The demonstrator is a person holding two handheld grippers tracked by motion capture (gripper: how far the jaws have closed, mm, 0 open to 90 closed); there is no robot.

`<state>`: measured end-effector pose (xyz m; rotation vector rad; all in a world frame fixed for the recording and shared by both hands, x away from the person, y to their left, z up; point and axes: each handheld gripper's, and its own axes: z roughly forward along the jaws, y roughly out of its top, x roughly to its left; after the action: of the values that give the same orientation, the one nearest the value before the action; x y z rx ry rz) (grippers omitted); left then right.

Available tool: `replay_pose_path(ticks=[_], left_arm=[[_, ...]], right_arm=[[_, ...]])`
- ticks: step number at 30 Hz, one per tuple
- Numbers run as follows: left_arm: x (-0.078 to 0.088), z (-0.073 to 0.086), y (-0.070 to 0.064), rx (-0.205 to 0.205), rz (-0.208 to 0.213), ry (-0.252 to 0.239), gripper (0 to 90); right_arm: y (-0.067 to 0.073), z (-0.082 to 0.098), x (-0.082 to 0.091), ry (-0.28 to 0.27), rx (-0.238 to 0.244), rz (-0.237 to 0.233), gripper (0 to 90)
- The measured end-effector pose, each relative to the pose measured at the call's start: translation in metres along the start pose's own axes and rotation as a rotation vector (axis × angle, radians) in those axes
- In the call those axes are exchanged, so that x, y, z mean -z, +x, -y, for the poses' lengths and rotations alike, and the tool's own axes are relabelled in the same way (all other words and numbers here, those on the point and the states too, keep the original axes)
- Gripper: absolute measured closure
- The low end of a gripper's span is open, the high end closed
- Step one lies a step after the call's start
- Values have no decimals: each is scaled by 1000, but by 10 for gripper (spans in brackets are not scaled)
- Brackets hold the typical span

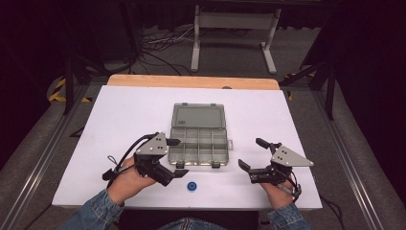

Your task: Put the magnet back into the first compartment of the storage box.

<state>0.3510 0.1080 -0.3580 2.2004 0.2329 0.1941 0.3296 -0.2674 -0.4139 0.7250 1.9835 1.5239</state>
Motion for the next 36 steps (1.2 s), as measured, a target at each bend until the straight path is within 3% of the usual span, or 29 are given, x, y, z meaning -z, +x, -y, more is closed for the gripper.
replay_pose_path(ticks=[5, 9, 12, 16, 20, 26, 30, 32, 36], left_arm=[[-3, -11, -7, -24, 1, 85, 63], [-9, -20, -8, -44, 19, 186, 77], [-12, -23, -8, -49, 23, 217, 92], [-17, -27, -10, -69, 21, 295, 110], [-23, -29, -8, -46, 42, 339, 123], [-26, -26, -5, -13, 71, 363, 139], [-28, -25, -3, -14, 115, 327, 137], [-29, -24, -3, -11, 116, 318, 140], [-35, -20, -3, -9, 134, 327, 150]], right_arm=[[1, 0, 0, 7, -2, -3, 52], [0, 0, 0, 7, -3, -3, 52], [0, 0, 0, 14, -6, -7, 52], [0, 1, -1, 15, -6, -10, 52], [0, 1, -1, 12, -8, -13, 52], [0, 1, -1, 15, -6, -16, 52], [1, 1, -1, 18, -7, -17, 52], [1, 0, -1, 16, -5, -19, 52], [1, 1, -1, 17, -6, -23, 52]])
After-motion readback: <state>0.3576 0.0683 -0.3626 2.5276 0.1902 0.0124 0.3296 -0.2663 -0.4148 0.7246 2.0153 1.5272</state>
